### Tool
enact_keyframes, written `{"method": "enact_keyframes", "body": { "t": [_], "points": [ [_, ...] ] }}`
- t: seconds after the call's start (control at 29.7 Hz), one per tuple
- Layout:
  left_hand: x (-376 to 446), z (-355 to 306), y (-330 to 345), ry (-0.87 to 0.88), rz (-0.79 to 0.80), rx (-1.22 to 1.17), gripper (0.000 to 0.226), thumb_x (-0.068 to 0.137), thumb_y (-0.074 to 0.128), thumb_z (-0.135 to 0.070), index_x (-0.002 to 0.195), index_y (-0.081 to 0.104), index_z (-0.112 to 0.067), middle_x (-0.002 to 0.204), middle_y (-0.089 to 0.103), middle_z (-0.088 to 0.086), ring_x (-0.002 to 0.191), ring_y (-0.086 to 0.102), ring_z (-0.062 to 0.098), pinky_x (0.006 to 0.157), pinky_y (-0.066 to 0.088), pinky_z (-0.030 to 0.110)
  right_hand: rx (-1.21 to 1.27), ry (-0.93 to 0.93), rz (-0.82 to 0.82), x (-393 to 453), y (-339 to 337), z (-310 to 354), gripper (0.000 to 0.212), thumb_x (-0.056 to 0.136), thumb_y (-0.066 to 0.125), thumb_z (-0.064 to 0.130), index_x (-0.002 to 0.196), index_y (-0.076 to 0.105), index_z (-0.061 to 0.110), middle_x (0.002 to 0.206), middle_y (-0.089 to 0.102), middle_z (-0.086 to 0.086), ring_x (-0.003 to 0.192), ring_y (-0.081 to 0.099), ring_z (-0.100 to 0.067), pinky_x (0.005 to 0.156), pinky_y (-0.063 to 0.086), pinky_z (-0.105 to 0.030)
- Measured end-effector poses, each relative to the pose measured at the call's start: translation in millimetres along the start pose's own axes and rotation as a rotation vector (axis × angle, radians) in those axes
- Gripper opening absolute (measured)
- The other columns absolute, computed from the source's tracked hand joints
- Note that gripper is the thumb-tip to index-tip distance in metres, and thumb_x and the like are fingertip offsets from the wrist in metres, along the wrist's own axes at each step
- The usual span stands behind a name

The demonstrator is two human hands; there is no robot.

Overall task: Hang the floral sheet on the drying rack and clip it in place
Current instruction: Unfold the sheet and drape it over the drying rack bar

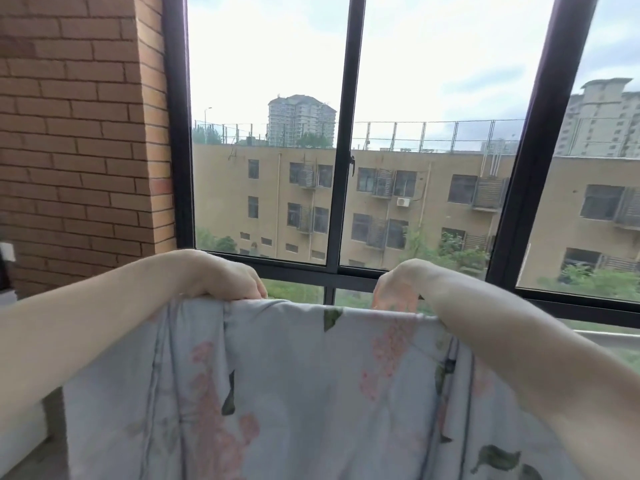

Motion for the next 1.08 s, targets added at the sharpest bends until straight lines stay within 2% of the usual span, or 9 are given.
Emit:
{"method": "enact_keyframes", "body": {
  "t": [0.13, 0.3, 0.47, 0.57, 0.64, 0.71, 0.81, 0.94, 1.08],
  "points": [
    [-8, -12, -39, -0.027, -0.189, 0.311, 0.030, 0.102, 0.053, -0.022, 0.077, 0.070, -0.021, 0.077, 0.064, -0.003, 0.067, 0.057, 0.014, 0.058, 0.055, 0.027, -0.299, -0.006, 0.066, -5, 14, 18, 0.043, 0.080, 0.076, 0.043, 0.114, 0.075, 0.017, 0.114, 0.075, 0.002, 0.094, 0.072, -0.018, 0.085, 0.059, -0.033],
    [-32, -48, -114, 0.047, -0.530, 0.285, 0.027, 0.104, 0.050, -0.020, 0.096, 0.075, -0.016, 0.096, 0.073, 0.004, 0.085, 0.068, 0.016, 0.064, 0.059, 0.030, -0.199, -0.076, -0.078, -30, 5, 31, 0.036, 0.105, 0.054, 0.025, 0.136, 0.062, 0.010, 0.118, 0.064, -0.005, 0.098, 0.055, -0.023, 0.088, 0.049, -0.036],
    [-6, -45, -48, -0.016, -0.266, 0.563, 0.017, 0.094, 0.060, -0.035, 0.098, 0.071, -0.023, 0.100, 0.071, -0.006, 0.089, 0.066, 0.017, 0.083, 0.059, 0.034, -0.277, -0.049, 0.086, -23, 23, 25, 0.037, 0.102, 0.058, 0.024, 0.134, 0.062, 0.006, 0.100, 0.062, 0.004, 0.090, 0.058, -0.022, 0.086, 0.047, -0.033],
    [-19, -93, -12, 0.278, -0.298, 0.346, 0.032, 0.103, 0.050, -0.048, 0.114, 0.070, -0.024, 0.114, 0.068, -0.006, 0.105, 0.065, 0.018, 0.093, 0.055, 0.036, -0.373, -0.051, 0.093, -34, 21, 28, 0.031, 0.099, 0.061, 0.028, 0.123, 0.067, 0.009, 0.111, 0.064, 0.001, 0.093, 0.059, -0.022, 0.092, 0.054, -0.037],
    [-36, -130, 20, 0.422, -0.204, 0.156, 0.044, 0.102, 0.044, -0.064, 0.110, 0.071, -0.030, 0.108, 0.070, -0.005, 0.098, 0.066, 0.013, 0.082, 0.054, 0.031, -0.324, -0.058, 0.041, -46, 14, 29, 0.024, 0.101, 0.058, 0.023, 0.115, 0.070, 0.008, 0.099, 0.064, -0.001, 0.085, 0.059, -0.020, 0.090, 0.057, -0.037],
    [-41, -152, 54, 0.483, -0.146, 0.244, 0.050, 0.098, 0.042, -0.072, 0.097, 0.067, -0.029, 0.092, 0.067, -0.004, 0.080, 0.061, 0.013, 0.069, 0.048, 0.030, -0.328, -0.067, -0.015, -45, 6, 32, 0.022, 0.100, 0.059, 0.024, 0.112, 0.070, 0.010, 0.093, 0.063, 0.000, 0.081, 0.059, -0.020, 0.077, 0.055, -0.033],
    [-32, -160, 72, 0.494, -0.261, 0.384, 0.046, 0.094, 0.046, -0.074, 0.076, 0.058, -0.034, 0.080, 0.064, -0.005, 0.078, 0.062, 0.018, 0.069, 0.049, 0.033, -0.232, -0.134, 0.009, -35, 8, 33, 0.025, 0.087, 0.072, 0.034, 0.107, 0.075, 0.018, 0.101, 0.073, 0.002, 0.079, 0.066, -0.019, 0.072, 0.058, -0.031],
    [-25, -160, 69, 0.494, -0.241, 0.340, 0.050, 0.093, 0.050, -0.072, 0.067, 0.051, -0.030, 0.072, 0.056, -0.007, 0.072, 0.057, 0.020, 0.067, 0.046, 0.034, 0.279, -0.266, -0.186, -42, -34, 32, 0.014, 0.097, 0.069, 0.022, 0.110, 0.073, 0.023, 0.105, 0.075, 0.004, 0.087, 0.076, -0.013, 0.078, 0.064, -0.032],
    [-24, -159, 65, 0.510, -0.241, 0.335, 0.054, 0.096, 0.052, -0.066, 0.067, 0.041, -0.023, 0.068, 0.045, -0.005, 0.065, 0.044, 0.020, 0.062, 0.037, 0.033, 0.410, -0.485, -0.582, -119, -81, 33, 0.017, 0.100, 0.065, 0.026, 0.114, 0.074, 0.028, 0.111, 0.074, 0.012, 0.092, 0.072, 0.000, 0.095, 0.056, -0.028]
  ]
}}
Point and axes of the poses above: each hand's wrist, its own x-axis towards the middle knuckle, its own y-axis out of the palm, z = x × y, the point moved 10 cm from there along x, towards the middle knuckle
